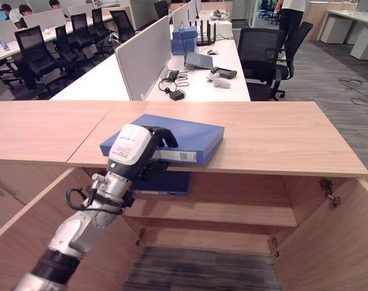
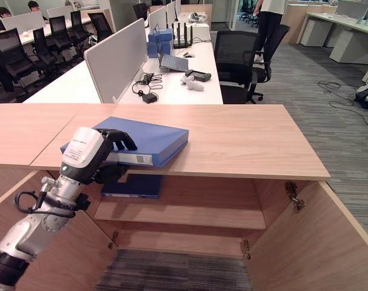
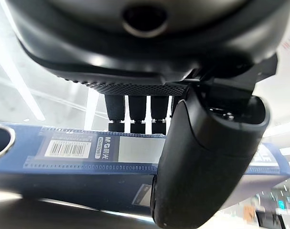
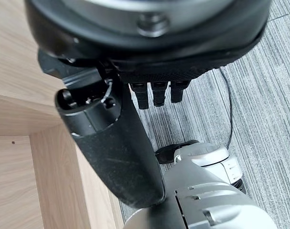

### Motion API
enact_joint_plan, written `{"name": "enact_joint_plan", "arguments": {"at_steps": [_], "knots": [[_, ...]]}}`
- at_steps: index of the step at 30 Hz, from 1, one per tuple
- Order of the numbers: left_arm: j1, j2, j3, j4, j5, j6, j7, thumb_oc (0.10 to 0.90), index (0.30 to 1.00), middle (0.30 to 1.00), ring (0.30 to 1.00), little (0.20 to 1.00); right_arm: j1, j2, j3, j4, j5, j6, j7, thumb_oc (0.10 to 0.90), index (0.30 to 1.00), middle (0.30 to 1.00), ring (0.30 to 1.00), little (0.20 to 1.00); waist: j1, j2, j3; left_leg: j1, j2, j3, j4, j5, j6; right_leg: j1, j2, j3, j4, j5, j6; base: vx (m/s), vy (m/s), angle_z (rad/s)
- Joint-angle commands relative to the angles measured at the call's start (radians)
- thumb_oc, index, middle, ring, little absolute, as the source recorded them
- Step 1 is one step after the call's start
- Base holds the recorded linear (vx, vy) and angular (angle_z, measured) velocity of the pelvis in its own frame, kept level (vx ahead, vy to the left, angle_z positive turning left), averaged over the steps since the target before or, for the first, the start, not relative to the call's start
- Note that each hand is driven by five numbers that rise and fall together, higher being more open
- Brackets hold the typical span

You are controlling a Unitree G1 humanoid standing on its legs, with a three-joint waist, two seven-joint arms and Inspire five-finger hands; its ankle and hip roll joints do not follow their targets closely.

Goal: Put the empty folder in the office cabinet

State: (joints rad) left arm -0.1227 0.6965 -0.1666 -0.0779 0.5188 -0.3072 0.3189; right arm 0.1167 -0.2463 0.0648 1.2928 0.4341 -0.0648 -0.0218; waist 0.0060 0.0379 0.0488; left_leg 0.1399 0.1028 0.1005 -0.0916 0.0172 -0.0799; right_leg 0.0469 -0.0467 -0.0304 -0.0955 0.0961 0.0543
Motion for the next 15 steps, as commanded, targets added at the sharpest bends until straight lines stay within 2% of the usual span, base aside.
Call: {"name": "enact_joint_plan", "arguments": {"at_steps": [1,6,7,8,9,15], "knots": [[-0.081,-0.022,0.084,-0.097,-0.273,-0.030,-0.024,0.400,0.300,0.300,0.300,0.300,-0.065,-0.018,-0.001,0.012,0.006,-0.012,-0.005,0.800,0.900,0.900,0.900,0.900,0.000,-0.037,0.022,0.028,0.042,0.006,0.004,-0.027,-0.069,0.119,-0.068,0.002,0.008,-0.152,0.089,0.00,0.000,0.00],[-0.045,-0.129,0.118,-0.196,-0.656,-0.065,-0.168,0.400,0.300,0.300,0.300,0.300,-0.086,-0.032,0.003,-0.010,-0.018,0.000,0.001,0.800,0.900,0.900,0.900,0.900,0.010,-0.037,0.029,0.021,0.040,0.014,0.004,-0.027,-0.064,0.108,-0.072,0.011,0.008,-0.141,0.089,-0.04,0.004,0.00],[-0.049,-0.148,0.113,-0.207,-0.724,-0.062,-0.202,0.400,0.300,0.300,0.300,0.300,-0.088,-0.035,0.007,-0.010,-0.023,0.000,0.002,0.800,0.900,0.900,0.900,0.900,0.010,-0.035,0.030,0.021,0.040,0.015,0.004,-0.027,-0.064,0.108,-0.073,0.013,0.008,-0.141,0.088,0.00,0.000,0.00],[-0.060,-0.182,0.097,-0.235,-0.851,-0.047,-0.259,0.400,0.300,0.300,0.300,0.300,-0.096,-0.035,0.016,-0.014,-0.031,0.005,0.009,0.800,0.900,0.900,0.900,0.900,0.010,-0.033,0.030,0.022,0.040,0.016,0.004,-0.027,-0.063,0.109,-0.074,0.012,0.008,-0.140,0.085,-0.02,0.014,-0.05],[-0.059,-0.182,0.098,-0.236,-0.853,-0.046,-0.261,0.400,0.300,0.300,0.300,0.300,-0.096,-0.036,0.016,-0.015,-0.031,0.005,0.009,0.800,0.900,0.900,0.900,0.900,0.010,-0.033,0.031,0.023,0.040,0.017,0.004,-0.027,-0.063,0.110,-0.074,0.012,0.008,-0.140,0.085,-0.01,0.011,-0.04],[-0.157,-0.240,0.013,-0.282,-1.106,-0.022,-0.334,0.400,0.300,0.300,0.300,0.300,-0.129,-0.038,0.041,-0.015,-0.031,0.011,0.016,0.800,0.900,0.900,0.900,0.900,0.003,-0.024,0.032,0.028,0.039,0.012,0.004,-0.030,-0.059,0.119,-0.075,0.010,0.008,-0.141,0.083,0.00,0.001,-0.01]]}}
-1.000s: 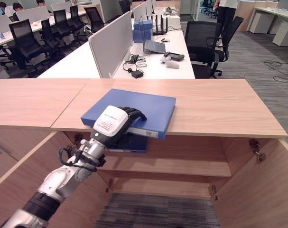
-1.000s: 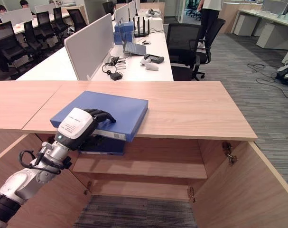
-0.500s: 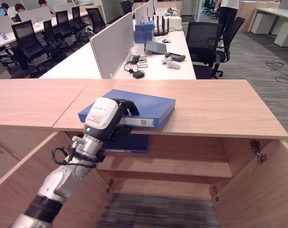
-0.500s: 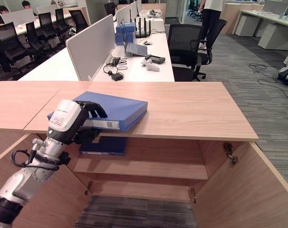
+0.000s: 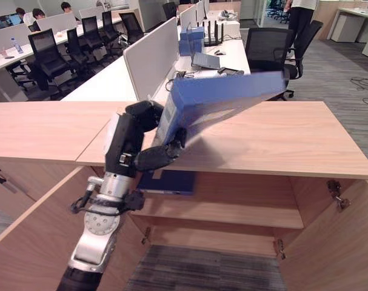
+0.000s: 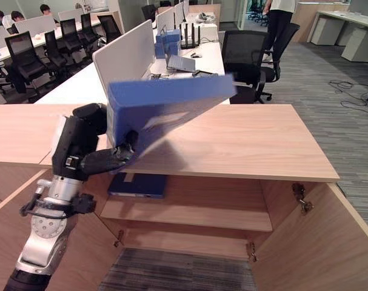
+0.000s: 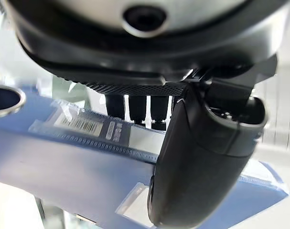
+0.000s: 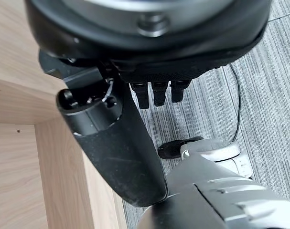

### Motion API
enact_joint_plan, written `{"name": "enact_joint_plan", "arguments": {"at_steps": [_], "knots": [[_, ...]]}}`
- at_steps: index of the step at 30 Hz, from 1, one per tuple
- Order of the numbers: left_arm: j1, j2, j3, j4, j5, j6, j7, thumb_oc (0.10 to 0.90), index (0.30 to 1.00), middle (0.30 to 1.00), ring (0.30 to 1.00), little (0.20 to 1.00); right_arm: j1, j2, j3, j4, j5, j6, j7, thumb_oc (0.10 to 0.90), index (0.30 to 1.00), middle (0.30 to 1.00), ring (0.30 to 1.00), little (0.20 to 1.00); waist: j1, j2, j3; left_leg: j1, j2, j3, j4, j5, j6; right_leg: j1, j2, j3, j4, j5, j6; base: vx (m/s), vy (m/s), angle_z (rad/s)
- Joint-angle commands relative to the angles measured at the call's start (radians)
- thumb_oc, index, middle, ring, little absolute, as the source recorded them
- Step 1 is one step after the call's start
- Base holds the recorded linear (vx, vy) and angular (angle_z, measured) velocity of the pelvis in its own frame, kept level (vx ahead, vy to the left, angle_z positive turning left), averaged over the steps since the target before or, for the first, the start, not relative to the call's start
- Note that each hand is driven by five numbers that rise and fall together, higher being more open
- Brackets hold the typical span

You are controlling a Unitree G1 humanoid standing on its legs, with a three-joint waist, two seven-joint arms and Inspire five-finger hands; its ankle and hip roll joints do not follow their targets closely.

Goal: Put the empty folder in the office cabinet

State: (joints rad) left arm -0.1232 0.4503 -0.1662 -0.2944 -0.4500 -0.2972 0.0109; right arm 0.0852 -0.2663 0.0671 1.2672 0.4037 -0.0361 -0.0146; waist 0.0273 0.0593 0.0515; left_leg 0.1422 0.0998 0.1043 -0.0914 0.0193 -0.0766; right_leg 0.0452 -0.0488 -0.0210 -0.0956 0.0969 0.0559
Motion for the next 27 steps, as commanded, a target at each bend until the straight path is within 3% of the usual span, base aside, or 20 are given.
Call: {"name": "enact_joint_plan", "arguments": {"at_steps": [1,11,16,27], "knots": [[-0.158,0.007,0.013,-0.065,-0.138,-0.033,-0.026,0.400,0.300,0.300,0.300,0.300,-0.098,-0.018,0.039,0.011,-0.001,-0.018,0.008,0.800,0.900,0.900,0.900,0.900,-0.018,-0.046,0.030,0.026,0.042,0.008,0.004,-0.032,-0.062,0.121,-0.073,0.001,0.008,-0.142,0.081,0.00,0.000,0.00],[-0.247,-0.009,-0.088,-0.102,-0.409,0.000,-0.112,0.400,0.300,0.300,0.300,0.300,-0.120,-0.021,0.065,0.022,-0.011,-0.010,0.011,0.800,0.900,0.900,0.900,0.900,-0.031,-0.035,0.026,0.037,0.039,0.017,0.004,-0.036,-0.059,0.127,-0.076,0.004,0.008,-0.143,0.085,0.00,0.001,-0.03],[-0.279,0.062,-0.168,-0.113,-0.576,0.065,-0.188,0.400,0.300,0.300,0.300,0.300,-0.127,-0.027,0.076,0.033,-0.018,0.001,0.018,0.800,0.900,0.900,0.900,0.900,-0.036,-0.025,0.022,0.042,0.035,0.016,0.004,-0.037,-0.056,0.134,-0.078,0.010,0.008,-0.145,0.088,0.00,0.002,-0.01],[-0.358,0.207,-0.215,-0.140,-0.711,0.119,-0.259,0.400,0.300,0.300,0.300,0.300,-0.147,-0.029,0.107,0.046,-0.040,0.001,0.022,0.800,0.900,0.900,0.900,0.900,-0.028,-0.023,0.024,0.046,0.025,0.015,0.004,-0.047,-0.051,0.139,-0.084,0.005,0.012,-0.150,0.099,0.00,0.002,0.00]]}}
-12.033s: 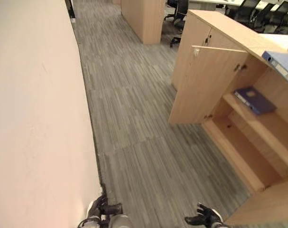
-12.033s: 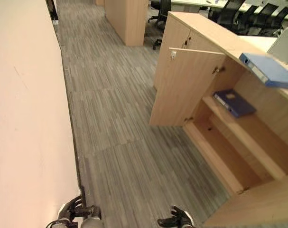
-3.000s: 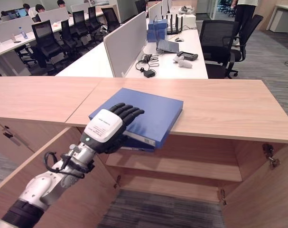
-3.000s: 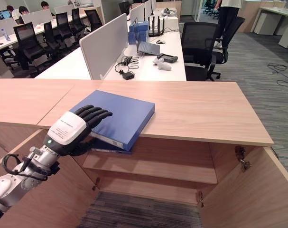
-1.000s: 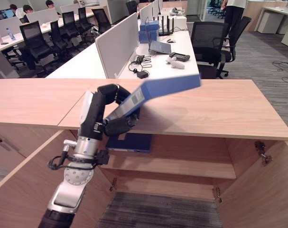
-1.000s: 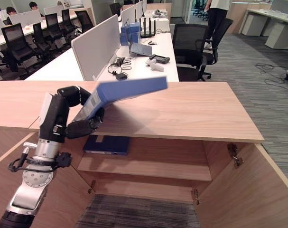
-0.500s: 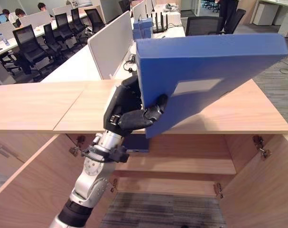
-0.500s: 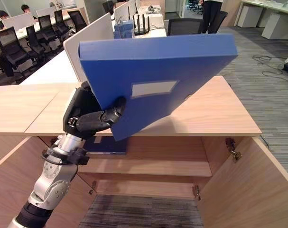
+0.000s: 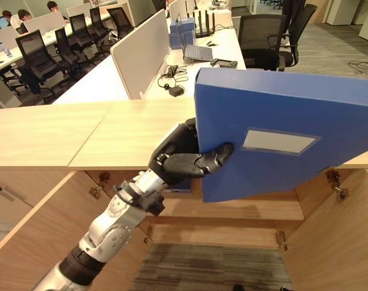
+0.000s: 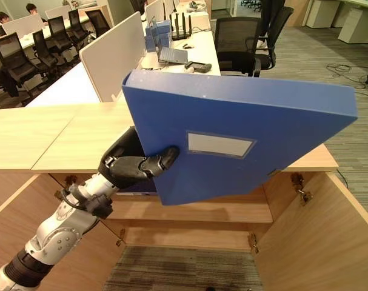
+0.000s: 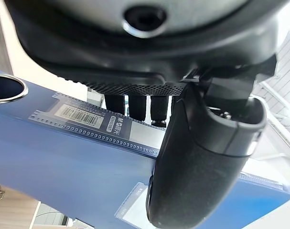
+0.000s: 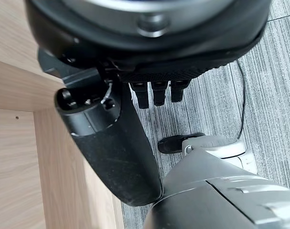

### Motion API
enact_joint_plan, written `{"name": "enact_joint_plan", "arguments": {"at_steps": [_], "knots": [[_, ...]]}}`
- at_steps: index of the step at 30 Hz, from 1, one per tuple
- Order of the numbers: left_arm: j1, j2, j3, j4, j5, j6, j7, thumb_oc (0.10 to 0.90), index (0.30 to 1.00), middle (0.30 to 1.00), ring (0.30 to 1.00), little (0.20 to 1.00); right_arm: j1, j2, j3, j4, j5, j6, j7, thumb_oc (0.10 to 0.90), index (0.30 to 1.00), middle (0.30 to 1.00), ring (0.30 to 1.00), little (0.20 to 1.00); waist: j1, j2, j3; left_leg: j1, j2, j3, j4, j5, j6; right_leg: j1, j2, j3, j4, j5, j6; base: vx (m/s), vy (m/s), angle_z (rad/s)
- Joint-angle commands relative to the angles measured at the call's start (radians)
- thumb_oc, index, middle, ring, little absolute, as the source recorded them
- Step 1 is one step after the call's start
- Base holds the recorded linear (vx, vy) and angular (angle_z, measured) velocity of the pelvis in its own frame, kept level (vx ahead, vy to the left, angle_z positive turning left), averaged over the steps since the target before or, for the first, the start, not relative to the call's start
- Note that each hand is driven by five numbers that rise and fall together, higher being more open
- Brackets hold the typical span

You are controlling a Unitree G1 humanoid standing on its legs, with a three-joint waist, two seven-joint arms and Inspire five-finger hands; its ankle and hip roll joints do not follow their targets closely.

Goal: Put the empty folder in the office cabinet

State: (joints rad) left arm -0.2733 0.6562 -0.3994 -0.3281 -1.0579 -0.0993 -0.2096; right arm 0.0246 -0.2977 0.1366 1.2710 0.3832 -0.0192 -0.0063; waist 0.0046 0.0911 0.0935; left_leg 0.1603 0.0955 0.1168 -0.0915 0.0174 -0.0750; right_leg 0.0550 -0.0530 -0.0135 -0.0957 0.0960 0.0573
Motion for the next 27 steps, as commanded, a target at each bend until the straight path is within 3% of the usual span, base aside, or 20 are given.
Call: {"name": "enact_joint_plan", "arguments": {"at_steps": [1,4,11,13,15,16,17,22,27], "knots": [[-0.207,0.009,0.015,-0.105,-0.111,-0.073,-0.044,0.400,0.300,0.300,0.300,0.300,-0.088,0.001,0.038,0.042,-0.019,-0.015,0.013,0.800,0.900,0.900,0.900,0.900,-0.004,-0.054,-0.017,0.027,0.029,0.002,0.004,-0.044,-0.052,0.128,-0.080,-0.002,0.013,-0.150,0.099,-0.03,0.011,0.03],[-0.171,0.046,0.050,-0.092,-0.089,-0.072,-0.051,0.400,0.300,0.300,0.300,0.300,-0.088,0.001,0.041,0.027,-0.012,-0.021,0.019,0.800,0.900,0.900,0.900,0.900,0.001,-0.055,-0.019,0.026,0.026,0.000,0.004,-0.046,-0.052,0.128,-0.083,-0.001,0.012,-0.151,0.099,0.00,0.000,0.00],[-0.057,0.035,0.095,-0.018,-0.027,-0.058,-0.036,0.400,0.300,0.300,0.300,0.300,-0.096,-0.002,-0.002,-0.045,0.078,-0.041,0.019,0.800,0.900,0.900,0.900,0.900,0.005,-0.057,-0.014,0.029,0.025,0.004,0.004,-0.048,-0.051,0.129,-0.085,-0.002,0.012,-0.150,0.099,0.00,0.000,0.00],[0.011,0.040,0.138,0.009,-0.023,-0.051,-0.041,0.400,0.300,0.300,0.300,0.300,-0.103,-0.008,-0.041,-0.153,0.179,-0.072,0.019,0.800,0.900,0.900,0.900,0.900,0.007,-0.058,-0.011,0.028,0.027,0.008,0.004,-0.046,-0.052,0.124,-0.085,-0.001,0.012,-0.147,0.100,0.00,0.000,0.00],[0.036,0.046,0.160,0.014,-0.024,-0.050,-0.042,0.400,0.300,0.300,0.300,0.300,-0.102,-0.016,-0.051,-0.200,0.202,-0.086,0.016,0.800,0.900,0.900,0.900,0.900,0.009,-0.058,-0.009,0.027,0.027,0.009,0.004,-0.046,-0.052,0.122,-0.085,0.000,0.012,-0.147,0.100,0.01,0.006,-0.04],[0.089,0.047,0.191,0.019,-0.024,-0.050,-0.044,0.400,0.300,0.300,0.300,0.300,-0.093,-0.044,-0.070,-0.335,0.218,-0.110,0.004,0.800,0.900,0.900,0.900,0.900,0.010,-0.059,-0.008,0.024,0.027,0.010,0.004,-0.045,-0.052,0.118,-0.085,-0.001,0.013,-0.146,0.102,0.00,0.000,0.00],[0.092,0.047,0.192,0.018,-0.024,-0.049,-0.044,0.400,0.300,0.300,0.300,0.300,-0.090,-0.044,-0.070,-0.339,0.218,-0.109,0.002,0.800,0.900,0.900,0.900,0.900,0.009,-0.058,-0.009,0.025,0.027,0.010,0.004,-0.045,-0.052,0.118,-0.085,-0.001,0.013,-0.147,0.102,0.01,0.013,-0.04],[0.196,0.037,0.280,0.061,-0.003,-0.046,-0.064,0.400,0.300,0.300,0.300,0.300,-0.041,-0.118,-0.165,-0.701,0.242,-0.185,-0.022,0.800,0.900,0.900,0.900,0.900,0.008,-0.059,-0.010,0.020,0.024,0.011,0.004,-0.046,-0.049,0.116,-0.089,-0.004,0.013,-0.149,0.104,0.00,0.011,0.01],[0.239,0.014,0.334,0.095,0.022,-0.045,-0.059,0.400,0.300,0.300,0.300,0.300,-0.028,-0.135,-0.218,-0.847,0.245,-0.210,-0.031,0.800,0.900,0.900,0.900,0.900,0.010,-0.061,-0.015,0.013,0.026,0.013,0.004,-0.037,-0.047,0.111,-0.086,-0.007,0.014,-0.142,0.098,0.00,0.000,0.00]]}}
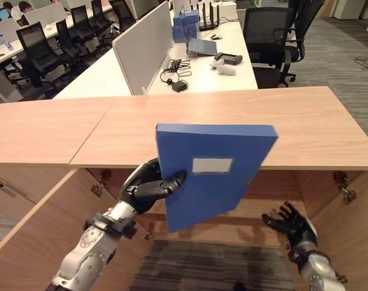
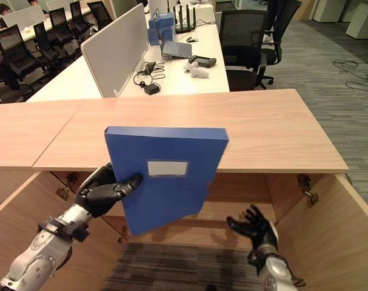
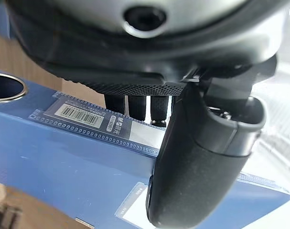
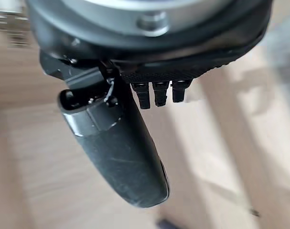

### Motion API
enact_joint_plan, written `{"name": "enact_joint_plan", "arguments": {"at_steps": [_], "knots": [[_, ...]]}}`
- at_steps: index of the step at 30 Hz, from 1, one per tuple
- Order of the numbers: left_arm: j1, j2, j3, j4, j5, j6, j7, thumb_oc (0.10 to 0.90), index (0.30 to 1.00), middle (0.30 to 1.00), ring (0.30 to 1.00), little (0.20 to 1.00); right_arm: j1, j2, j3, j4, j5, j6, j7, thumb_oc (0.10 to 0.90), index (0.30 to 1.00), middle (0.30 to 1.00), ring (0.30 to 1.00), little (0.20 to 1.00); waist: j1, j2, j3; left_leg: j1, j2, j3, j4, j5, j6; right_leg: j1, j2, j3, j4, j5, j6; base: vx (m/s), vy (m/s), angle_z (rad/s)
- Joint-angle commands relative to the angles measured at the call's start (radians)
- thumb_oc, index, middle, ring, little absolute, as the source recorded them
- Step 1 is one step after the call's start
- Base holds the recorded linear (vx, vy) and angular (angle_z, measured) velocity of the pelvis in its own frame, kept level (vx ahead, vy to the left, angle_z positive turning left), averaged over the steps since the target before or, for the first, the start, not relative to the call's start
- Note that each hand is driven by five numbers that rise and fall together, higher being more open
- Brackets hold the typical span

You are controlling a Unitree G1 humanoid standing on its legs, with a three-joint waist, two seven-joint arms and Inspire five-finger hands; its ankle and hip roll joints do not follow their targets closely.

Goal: Put the empty folder in the office cabinet

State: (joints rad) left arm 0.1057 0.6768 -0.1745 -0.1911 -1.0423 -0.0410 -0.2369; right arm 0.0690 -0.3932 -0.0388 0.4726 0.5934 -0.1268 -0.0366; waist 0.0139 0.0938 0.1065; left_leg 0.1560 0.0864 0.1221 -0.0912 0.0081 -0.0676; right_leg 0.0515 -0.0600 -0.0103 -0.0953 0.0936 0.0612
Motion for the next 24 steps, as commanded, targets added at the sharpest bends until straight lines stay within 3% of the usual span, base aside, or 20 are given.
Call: {"name": "enact_joint_plan", "arguments": {"at_steps": [1,7,12,14,17,20,24], "knots": [[-0.129,-0.021,0.125,-0.023,0.015,-0.104,-0.023,0.400,0.300,0.300,0.300,0.300,-0.074,-0.045,-0.056,-0.098,0.033,-0.107,-0.002,0.800,0.900,0.900,0.900,0.900,-0.001,-0.065,-0.029,0.019,0.036,0.007,0.004,-0.029,-0.054,0.116,-0.078,-0.011,0.014,-0.142,0.093,0.00,0.000,0.00],[-0.113,-0.043,0.155,0.004,0.043,-0.103,-0.021,0.400,0.300,0.300,0.300,0.300,-0.072,-0.056,-0.063,-0.196,0.056,-0.102,0.035,0.800,0.900,0.900,0.900,0.900,-0.001,-0.068,-0.030,0.019,0.038,0.003,0.004,-0.029,-0.054,0.117,-0.076,-0.012,0.012,-0.142,0.090,0.00,-0.001,-0.01],[-0.131,-0.037,0.159,0.001,0.052,-0.103,-0.043,0.400,0.300,0.300,0.300,0.300,-0.065,-0.098,-0.024,-0.283,0.161,-0.074,0.152,0.800,0.900,0.900,0.900,0.900,-0.002,-0.075,-0.029,0.020,0.039,0.002,0.004,-0.028,-0.056,0.119,-0.073,-0.017,0.012,-0.145,0.088,0.00,-0.003,-0.01],[-0.146,-0.019,0.152,-0.010,0.043,-0.098,-0.068,0.400,0.300,0.300,0.300,0.300,-0.065,-0.154,0.009,-0.328,0.231,-0.039,0.251,0.800,0.900,0.900,0.900,0.900,0.000,-0.081,-0.030,0.019,0.042,0.000,0.004,-0.025,-0.058,0.121,-0.071,-0.018,0.011,-0.146,0.088,0.00,-0.009,0.02],[-0.147,-0.010,0.149,-0.016,0.040,-0.096,-0.091,0.400,0.300,0.300,0.300,0.300,-0.062,-0.200,0.033,-0.348,0.260,-0.014,0.318,0.800,0.900,0.900,0.900,0.900,0.002,-0.083,-0.029,0.018,0.043,-0.001,0.004,-0.023,-0.059,0.120,-0.070,-0.020,0.013,-0.147,0.090,0.01,-0.015,0.07],[-0.162,0.015,0.125,-0.044,0.040,-0.101,-0.142,0.400,0.300,0.300,0.300,0.300,-0.072,-0.306,0.094,-0.379,0.301,0.037,0.445,0.800,0.900,0.900,0.900,0.900,0.004,-0.088,-0.027,0.025,0.045,-0.003,0.004,-0.030,-0.063,0.129,-0.070,-0.026,0.014,-0.158,0.096,0.02,-0.019,0.09],[-0.169,0.014,0.124,-0.050,0.039,-0.105,-0.150,0.400,0.300,0.300,0.300,0.300,-0.081,-0.321,0.106,-0.388,0.327,0.051,0.479,0.800,0.900,0.900,0.900,0.900,0.005,-0.090,-0.028,0.025,0.046,-0.005,0.004,-0.029,-0.063,0.129,-0.069,-0.026,0.016,-0.160,0.095,0.00,-0.006,0.03]]}}
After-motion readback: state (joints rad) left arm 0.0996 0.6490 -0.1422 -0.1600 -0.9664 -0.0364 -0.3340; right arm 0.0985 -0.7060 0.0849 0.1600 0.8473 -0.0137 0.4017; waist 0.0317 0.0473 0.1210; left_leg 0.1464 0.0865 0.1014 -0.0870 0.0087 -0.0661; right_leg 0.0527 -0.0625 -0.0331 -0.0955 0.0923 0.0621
